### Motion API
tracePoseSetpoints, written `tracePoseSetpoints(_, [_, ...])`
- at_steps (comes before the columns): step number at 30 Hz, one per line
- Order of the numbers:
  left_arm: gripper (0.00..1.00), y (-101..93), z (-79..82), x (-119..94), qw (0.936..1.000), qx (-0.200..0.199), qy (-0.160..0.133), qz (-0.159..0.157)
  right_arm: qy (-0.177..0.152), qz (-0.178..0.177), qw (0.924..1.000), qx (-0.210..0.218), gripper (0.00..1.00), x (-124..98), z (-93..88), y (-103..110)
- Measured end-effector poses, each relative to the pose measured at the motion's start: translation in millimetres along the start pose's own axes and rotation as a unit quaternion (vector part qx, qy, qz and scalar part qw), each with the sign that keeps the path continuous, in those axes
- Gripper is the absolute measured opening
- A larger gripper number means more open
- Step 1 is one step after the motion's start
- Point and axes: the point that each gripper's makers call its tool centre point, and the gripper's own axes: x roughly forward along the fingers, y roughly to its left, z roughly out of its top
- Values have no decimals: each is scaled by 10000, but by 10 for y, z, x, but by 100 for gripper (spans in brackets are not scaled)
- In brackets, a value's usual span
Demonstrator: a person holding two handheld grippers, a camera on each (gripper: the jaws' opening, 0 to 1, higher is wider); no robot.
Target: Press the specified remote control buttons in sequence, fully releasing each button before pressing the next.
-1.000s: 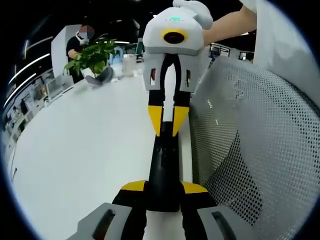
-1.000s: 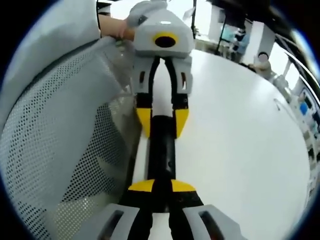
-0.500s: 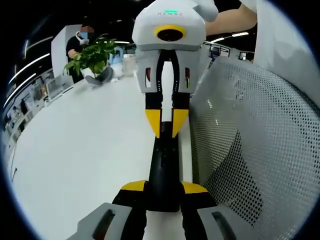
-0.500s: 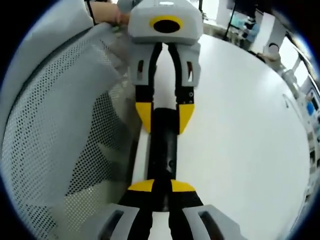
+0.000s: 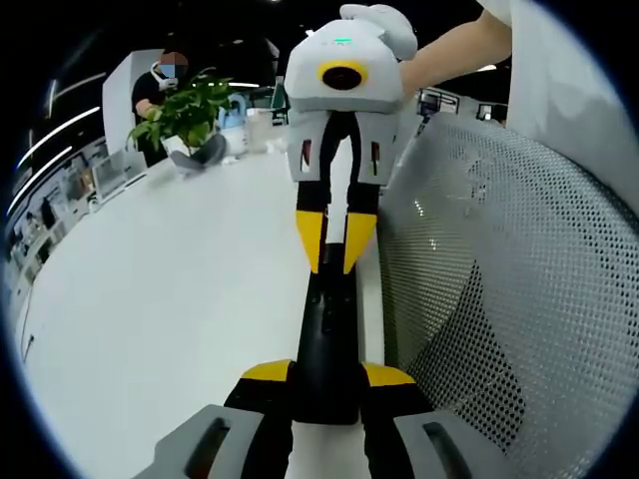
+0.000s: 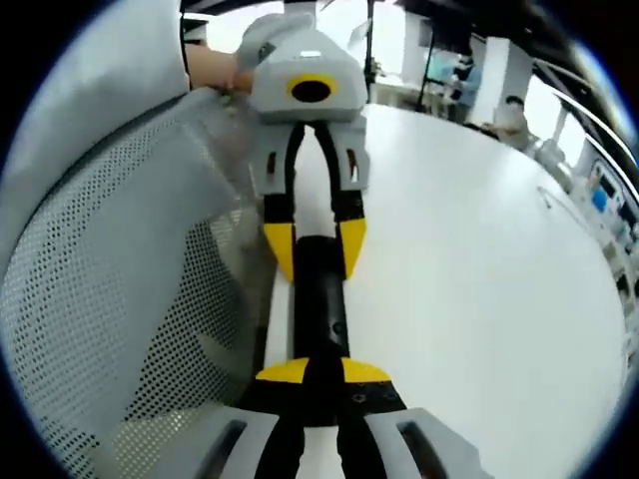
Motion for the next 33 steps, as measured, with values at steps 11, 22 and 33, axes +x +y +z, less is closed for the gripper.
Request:
tracePoseSetpoints(11, [24, 3, -2, 2, 10000, -5, 1, 1, 280, 67, 9988, -391, 7, 44, 53, 15])
tracePoseSetpoints(22, [24, 0, 1, 4, 10000, 1, 4, 1, 1033, 174, 9934, -473, 5, 69, 43, 22])
tracePoseSetpoints(33, [24, -1, 1, 3, 10000, 14, 18, 0, 287, -174, 9991, -265, 6, 34, 45, 18])
